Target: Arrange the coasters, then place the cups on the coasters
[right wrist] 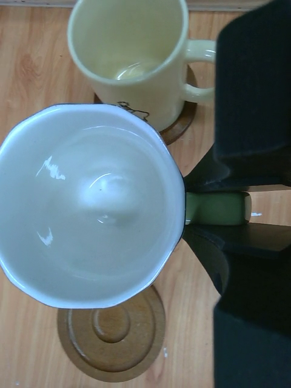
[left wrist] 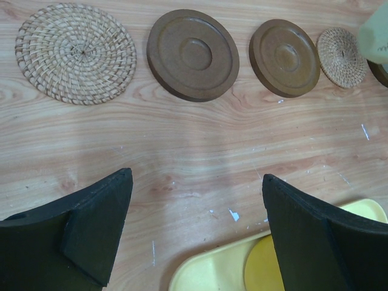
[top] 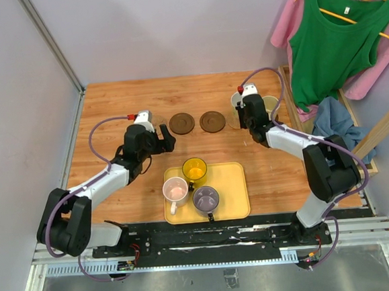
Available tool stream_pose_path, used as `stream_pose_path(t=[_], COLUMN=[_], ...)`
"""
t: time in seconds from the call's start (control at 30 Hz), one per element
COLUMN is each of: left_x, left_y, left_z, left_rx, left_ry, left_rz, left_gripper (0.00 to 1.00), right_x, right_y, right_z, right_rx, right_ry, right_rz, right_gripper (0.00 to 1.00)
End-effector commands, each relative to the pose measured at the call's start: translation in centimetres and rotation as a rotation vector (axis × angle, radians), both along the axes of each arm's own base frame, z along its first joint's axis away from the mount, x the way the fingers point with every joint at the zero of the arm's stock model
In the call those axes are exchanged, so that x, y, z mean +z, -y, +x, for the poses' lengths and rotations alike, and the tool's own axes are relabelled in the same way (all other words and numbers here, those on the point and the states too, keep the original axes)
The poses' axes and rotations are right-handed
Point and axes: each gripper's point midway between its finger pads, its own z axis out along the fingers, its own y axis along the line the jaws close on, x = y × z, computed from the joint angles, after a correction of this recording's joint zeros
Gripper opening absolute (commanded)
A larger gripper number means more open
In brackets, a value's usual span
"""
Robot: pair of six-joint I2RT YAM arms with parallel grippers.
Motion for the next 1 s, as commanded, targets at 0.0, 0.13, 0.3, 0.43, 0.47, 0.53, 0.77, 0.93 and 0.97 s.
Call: stream_pose_path(t=[0.0, 0.13, 0.3, 0.43, 0.47, 0.53, 0.77, 0.93, 0.97], left_x=[1.7, 1.4, 1.2, 1.2, 1.1, 1.1, 0.9, 0.9, 0.9], left_y=[0.1, 0.2, 0.1, 0.2, 0.3, 0.3, 0.3, 0.4, 0.4], left_z=[1.3, 1.3, 1.3, 1.3, 1.3, 1.3, 1.3, 1.2, 1.2], left_rx=[0.001, -0.001, -0.003, -0.007, -0.011, -0.01, -0.011, -0.014, -0.014], left_ry=[0.054, 0.047, 0.04, 0.037, 0.035, 0.034, 0.03, 0.027, 0.027], left_rz=[-0.013, -0.012, -0.011, -0.011, -0.012, -0.012, -0.011, -0.014, -0.015], left_gripper=[0.92, 0.92, 0.92, 0.92, 0.92, 0.92, 0.92, 0.92, 0.92], right_x=[5.9, 5.8, 5.3, 4.6, 4.4, 4.1, 3.2, 3.0, 3.0], right_y=[-0.4, -0.6, -0.9, -0.9, -0.9, -0.8, -0.6, -0.7, -0.7], right_z=[4.3, 5.0, 5.1, 4.9, 4.8, 4.5, 3.7, 3.4, 3.3], right_rx=[0.0, 0.003, 0.008, 0.003, 0.0, -0.006, -0.018, -0.022, -0.023], right_ry=[0.197, 0.192, 0.174, 0.147, 0.136, 0.121, 0.067, 0.044, 0.041], right_rz=[0.098, 0.111, 0.123, 0.127, 0.127, 0.128, 0.13, 0.136, 0.137], right_gripper=[0.01, 0.01, 0.01, 0.01, 0.01, 0.01, 0.01, 0.01, 0.01])
